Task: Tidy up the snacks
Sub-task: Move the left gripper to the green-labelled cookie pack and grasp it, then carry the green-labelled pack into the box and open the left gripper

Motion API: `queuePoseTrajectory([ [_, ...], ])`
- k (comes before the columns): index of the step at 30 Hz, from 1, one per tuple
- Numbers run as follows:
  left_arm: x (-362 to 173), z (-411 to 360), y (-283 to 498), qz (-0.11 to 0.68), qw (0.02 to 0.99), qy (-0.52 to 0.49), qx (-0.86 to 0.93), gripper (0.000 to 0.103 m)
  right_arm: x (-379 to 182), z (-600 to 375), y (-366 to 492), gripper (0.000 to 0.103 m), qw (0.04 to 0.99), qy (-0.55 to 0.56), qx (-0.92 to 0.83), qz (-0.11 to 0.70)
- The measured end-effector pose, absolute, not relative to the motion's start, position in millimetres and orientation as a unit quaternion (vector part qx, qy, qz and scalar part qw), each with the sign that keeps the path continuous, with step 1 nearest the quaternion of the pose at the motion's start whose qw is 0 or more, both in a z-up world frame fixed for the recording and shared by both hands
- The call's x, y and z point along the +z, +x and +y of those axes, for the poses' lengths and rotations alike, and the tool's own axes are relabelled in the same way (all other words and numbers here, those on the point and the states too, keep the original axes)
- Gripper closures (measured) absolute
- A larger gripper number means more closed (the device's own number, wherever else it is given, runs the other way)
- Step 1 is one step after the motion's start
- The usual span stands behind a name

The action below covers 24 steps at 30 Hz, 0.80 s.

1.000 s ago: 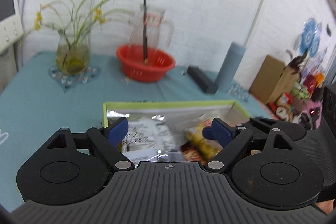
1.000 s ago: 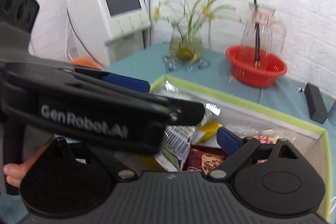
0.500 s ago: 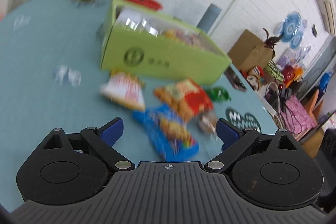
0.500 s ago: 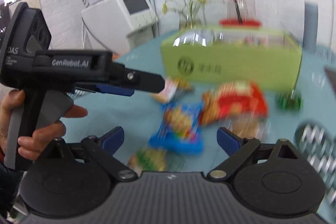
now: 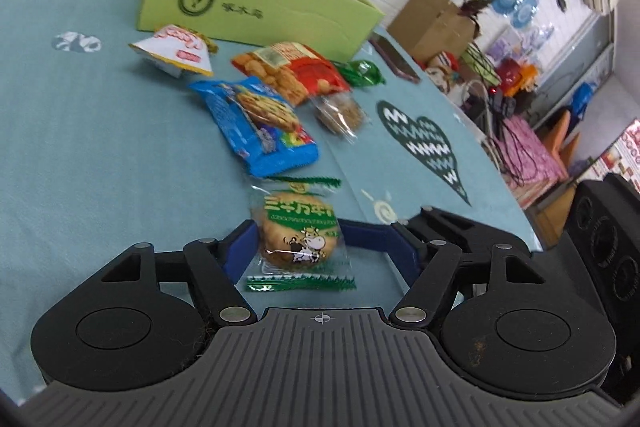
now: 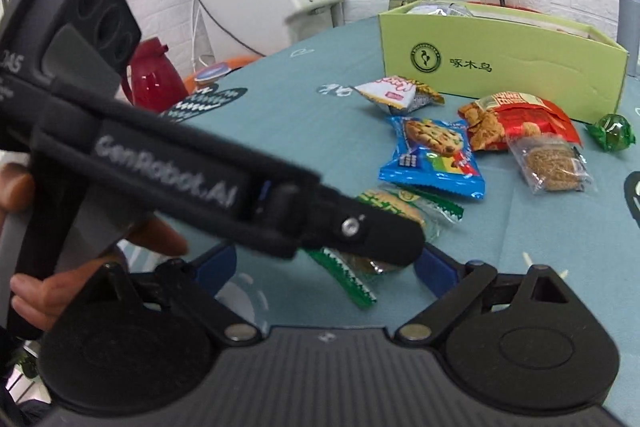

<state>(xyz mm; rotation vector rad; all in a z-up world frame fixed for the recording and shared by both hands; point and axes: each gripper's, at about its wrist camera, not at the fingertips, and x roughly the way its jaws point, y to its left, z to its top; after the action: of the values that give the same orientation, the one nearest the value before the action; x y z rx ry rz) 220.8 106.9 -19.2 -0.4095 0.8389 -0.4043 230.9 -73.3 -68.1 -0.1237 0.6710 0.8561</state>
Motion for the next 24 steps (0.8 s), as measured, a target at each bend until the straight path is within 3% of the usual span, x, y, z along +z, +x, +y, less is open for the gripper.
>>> queuePoseTrajectory([
  [11, -20.8, 95.8, 223.4, 0.407, 0.882, -0.186, -0.148, 0.037, -70.6, -89.5, 229.4, 0.01, 0.877, -0.039, 0.372, 0.3],
  [13, -21.0, 93.7, 222.1, 0.404, 0.886, -0.177, -0.144, 0.044, -74.5, -84.2, 227.7, 0.019, 0.883, -0.053, 0.363, 0.291],
  [14, -21.1, 92.4, 221.2, 0.403, 0.888, -0.168, -0.143, 0.052, -75.2, -82.1, 225.6, 0.022, 0.887, -0.065, 0.358, 0.284],
  [15, -21.4, 90.2, 220.0, 0.404, 0.891, -0.155, -0.14, 0.078, -74.2, -80.6, 224.2, 0.028, 0.886, -0.067, 0.362, 0.282],
  [18, -17.2, 91.1, 218.4, 0.4, 0.895, -0.149, -0.13, 0.094, -71.2, -82.3, 225.3, 0.028, 0.887, -0.06, 0.356, 0.287],
  [24, 10.7, 91.1, 226.9, 0.366, 0.906, -0.157, -0.14, 0.097, -45.4, -87.6, 232.9, 0.026, 0.901, -0.048, 0.345, 0.258],
])
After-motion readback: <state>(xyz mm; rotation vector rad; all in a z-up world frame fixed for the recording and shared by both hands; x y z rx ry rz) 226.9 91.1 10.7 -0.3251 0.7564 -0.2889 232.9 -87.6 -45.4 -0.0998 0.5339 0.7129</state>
